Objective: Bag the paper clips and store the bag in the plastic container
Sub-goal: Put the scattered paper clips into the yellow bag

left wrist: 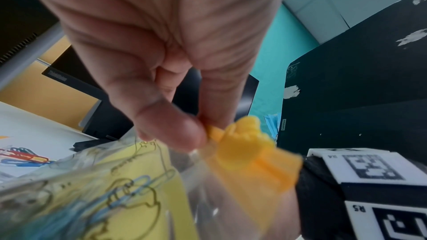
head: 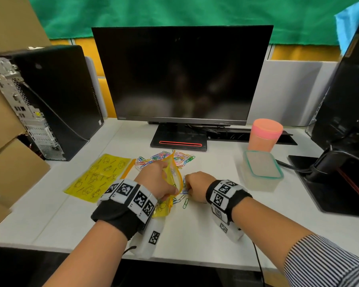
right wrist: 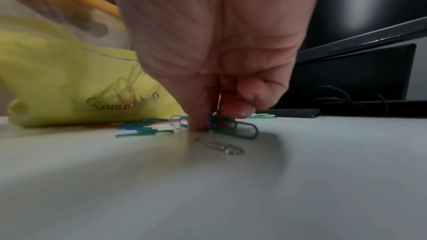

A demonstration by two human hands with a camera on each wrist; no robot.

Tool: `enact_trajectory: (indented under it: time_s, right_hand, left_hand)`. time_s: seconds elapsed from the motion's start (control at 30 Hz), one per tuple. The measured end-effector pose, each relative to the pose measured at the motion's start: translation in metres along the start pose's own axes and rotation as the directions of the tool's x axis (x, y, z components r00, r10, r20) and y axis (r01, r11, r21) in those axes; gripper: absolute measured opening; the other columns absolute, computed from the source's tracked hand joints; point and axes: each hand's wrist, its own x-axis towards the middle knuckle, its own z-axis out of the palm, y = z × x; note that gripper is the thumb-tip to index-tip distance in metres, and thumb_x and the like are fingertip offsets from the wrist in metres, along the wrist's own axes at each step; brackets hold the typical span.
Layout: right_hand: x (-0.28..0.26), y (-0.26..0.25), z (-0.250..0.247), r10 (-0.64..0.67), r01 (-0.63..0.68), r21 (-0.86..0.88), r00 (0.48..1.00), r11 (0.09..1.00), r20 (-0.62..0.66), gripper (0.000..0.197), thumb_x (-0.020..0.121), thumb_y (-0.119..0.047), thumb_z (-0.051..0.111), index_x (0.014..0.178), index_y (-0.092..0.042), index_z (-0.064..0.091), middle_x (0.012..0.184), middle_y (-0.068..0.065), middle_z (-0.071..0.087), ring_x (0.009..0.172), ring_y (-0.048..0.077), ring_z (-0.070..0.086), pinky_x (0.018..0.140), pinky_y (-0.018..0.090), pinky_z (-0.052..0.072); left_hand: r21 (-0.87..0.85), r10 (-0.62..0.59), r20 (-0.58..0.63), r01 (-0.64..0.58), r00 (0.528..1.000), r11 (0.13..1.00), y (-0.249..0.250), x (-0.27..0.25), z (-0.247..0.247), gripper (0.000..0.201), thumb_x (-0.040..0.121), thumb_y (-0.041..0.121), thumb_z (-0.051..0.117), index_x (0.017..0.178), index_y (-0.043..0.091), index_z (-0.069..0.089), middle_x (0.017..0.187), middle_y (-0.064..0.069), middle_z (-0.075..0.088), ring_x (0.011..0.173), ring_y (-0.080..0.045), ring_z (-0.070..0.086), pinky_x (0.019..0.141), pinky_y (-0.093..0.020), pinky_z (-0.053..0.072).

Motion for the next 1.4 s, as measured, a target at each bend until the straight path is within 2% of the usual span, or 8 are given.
enact_trajectory:
  time_s: [0.17, 0.27, 0.4, 0.63, 0.8, 1.0, 1.17, 1.4]
  right_hand:
    - [-0.005, 0.006, -0.016, 0.124, -0.076, 0.252, 0.976, 0.965, -0.18, 0.009, 0.084, -0.007, 0.053, 0.087, -0.012, 0.061, 0.097, 0.01, 0.066, 0.094, 0.028, 0.061, 0.076, 0.027, 0.046]
    - [-0.011, 0.005, -0.037, 0.268, 0.013, 0.656, 0.906, 0.755, -0.327, 0.02, 0.08, -0.007, 0.066, 0.069, -0.019, 0.055, 0.066, 0.0, 0.058, 0.065, 0.019, 0.056, 0.059, 0.022, 0.044]
    - [-0.025, -0.019, -0.053, 0.163, 0.151, 0.86, 0.952, 0.488, -0.259, 0.027, 0.073, 0.003, 0.071, 0.082, -0.016, 0.053, 0.051, 0.0, 0.055, 0.041, 0.015, 0.048, 0.042, 0.022, 0.043]
    - [-0.019, -0.017, -0.046, 0.211, 0.141, 0.729, 0.905, 0.669, -0.369, 0.012, 0.081, -0.019, 0.07, 0.089, -0.018, 0.061, 0.081, 0.004, 0.06, 0.049, 0.01, 0.05, 0.04, 0.015, 0.04]
    - [-0.031, 0.01, -0.025, 0.138, -0.155, 0.101, 0.978, 0.983, 0.158, 0.027, 0.073, -0.011, 0.074, 0.098, -0.011, 0.065, 0.087, 0.002, 0.058, 0.045, 0.01, 0.049, 0.036, 0.017, 0.041]
    - [-0.014, 0.002, -0.015, 0.124, -0.13, 0.05, 0.985, 0.99, 0.116, 0.019, 0.076, -0.001, 0.065, 0.093, -0.003, 0.073, 0.099, 0.011, 0.072, 0.079, 0.024, 0.065, 0.059, 0.021, 0.044]
    - [0.009, 0.0, -0.017, 0.084, -0.081, 0.055, 0.995, 0.995, -0.054, 0.039, 0.084, 0.001, 0.053, 0.12, -0.013, 0.055, 0.124, 0.011, 0.054, 0.113, 0.029, 0.055, 0.088, 0.032, 0.046]
    - [0.018, 0.001, -0.008, 0.0, 0.006, -0.045, 0.99, 0.999, 0.14, 0.071, 0.082, -0.014, 0.065, 0.144, -0.027, 0.035, 0.139, 0.01, 0.04, 0.126, 0.033, 0.042, 0.103, 0.042, 0.041]
  left_hand:
    - [0.014, 0.009, 0.01, -0.01, 1.0, 1.0, 0.001, 0.001, 0.001, 0.085, 0.066, 0.012, 0.083, 0.14, 0.016, 0.04, 0.1, -0.007, 0.063, 0.06, -0.023, 0.063, 0.065, -0.034, 0.058]
    - [-0.003, 0.015, 0.028, -0.015, 0.999, 1.0, 0.002, 0.002, 0.003, 0.084, 0.068, 0.01, 0.081, 0.141, 0.016, 0.038, 0.096, -0.007, 0.063, 0.051, -0.022, 0.06, 0.053, -0.029, 0.052]
    - [-0.028, 0.032, 0.044, -0.031, 0.998, 0.999, 0.004, 0.003, 0.006, 0.075, 0.068, 0.011, 0.08, 0.134, 0.016, 0.044, 0.076, 0.002, 0.059, 0.032, -0.007, 0.051, 0.037, -0.018, 0.04]
    - [-0.014, 0.038, 0.017, -0.038, 0.999, 0.999, 0.004, 0.0, -0.002, 0.081, 0.068, 0.011, 0.081, 0.139, 0.016, 0.041, 0.089, 0.002, 0.058, 0.04, -0.013, 0.055, 0.044, -0.023, 0.044]
    - [-0.016, 0.01, 0.014, -0.01, 1.0, 1.0, -0.004, -0.001, -0.017, 0.086, 0.07, 0.011, 0.081, 0.143, 0.015, 0.037, 0.107, -0.001, 0.054, 0.043, -0.011, 0.055, 0.038, -0.015, 0.04]
    - [-0.039, -0.002, 0.027, 0.003, 1.0, 0.999, -0.007, -0.002, -0.025, 0.085, 0.07, 0.011, 0.08, 0.143, 0.015, 0.036, 0.111, -0.002, 0.054, 0.043, -0.012, 0.056, 0.037, -0.015, 0.04]
    - [-0.029, -0.008, 0.021, 0.008, 1.0, 1.0, -0.008, -0.001, -0.027, 0.083, 0.071, 0.012, 0.08, 0.142, 0.015, 0.037, 0.107, -0.001, 0.055, 0.044, -0.013, 0.055, 0.04, -0.017, 0.043]
    - [-0.007, 0.0, 0.014, 0.001, 1.0, 1.0, -0.008, 0.003, -0.022, 0.082, 0.071, 0.012, 0.079, 0.142, 0.015, 0.038, 0.101, -0.001, 0.057, 0.041, -0.012, 0.054, 0.047, -0.022, 0.044]
